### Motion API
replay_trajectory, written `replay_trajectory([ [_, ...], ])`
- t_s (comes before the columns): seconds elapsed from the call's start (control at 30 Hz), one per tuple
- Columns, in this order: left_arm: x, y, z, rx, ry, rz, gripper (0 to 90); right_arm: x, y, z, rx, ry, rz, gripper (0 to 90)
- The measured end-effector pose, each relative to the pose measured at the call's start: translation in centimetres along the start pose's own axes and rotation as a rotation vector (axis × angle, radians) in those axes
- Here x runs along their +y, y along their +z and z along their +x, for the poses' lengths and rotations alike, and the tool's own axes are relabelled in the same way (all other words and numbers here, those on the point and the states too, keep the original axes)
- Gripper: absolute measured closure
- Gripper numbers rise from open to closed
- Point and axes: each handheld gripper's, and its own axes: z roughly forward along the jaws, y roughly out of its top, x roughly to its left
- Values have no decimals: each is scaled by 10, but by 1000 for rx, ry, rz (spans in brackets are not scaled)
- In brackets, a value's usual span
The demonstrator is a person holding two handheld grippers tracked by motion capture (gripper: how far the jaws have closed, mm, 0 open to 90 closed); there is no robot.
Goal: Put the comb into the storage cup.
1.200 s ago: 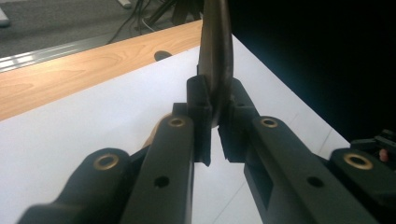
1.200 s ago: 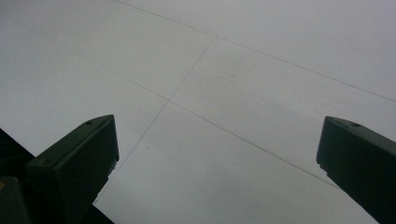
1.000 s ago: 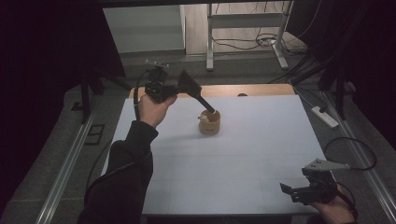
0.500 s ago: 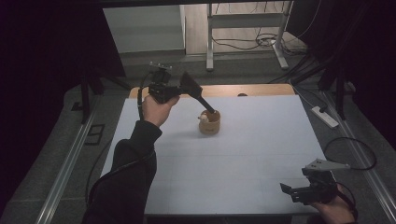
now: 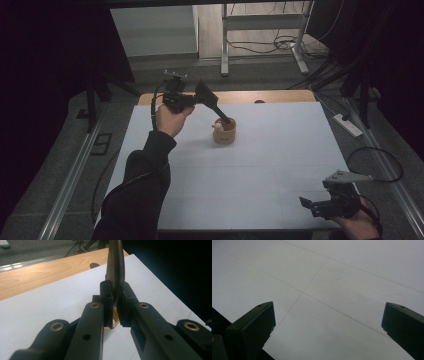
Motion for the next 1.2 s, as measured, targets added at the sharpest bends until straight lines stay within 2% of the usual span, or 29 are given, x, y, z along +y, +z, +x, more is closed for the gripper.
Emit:
replay_trajectory([
  [0.7, -15, 24, 10, -1, -30, 26, 829, 0, 0, 0, 2, -6, 1, 0],
  [1.0, -23, 32, 15, -10, -53, 36, 829, 0, 0, 0, 3, -7, 2, 0],
  [1.2, -29, 31, 21, -28, -86, 21, 828, 0, 0, 0, 5, -9, 3, 0],
])
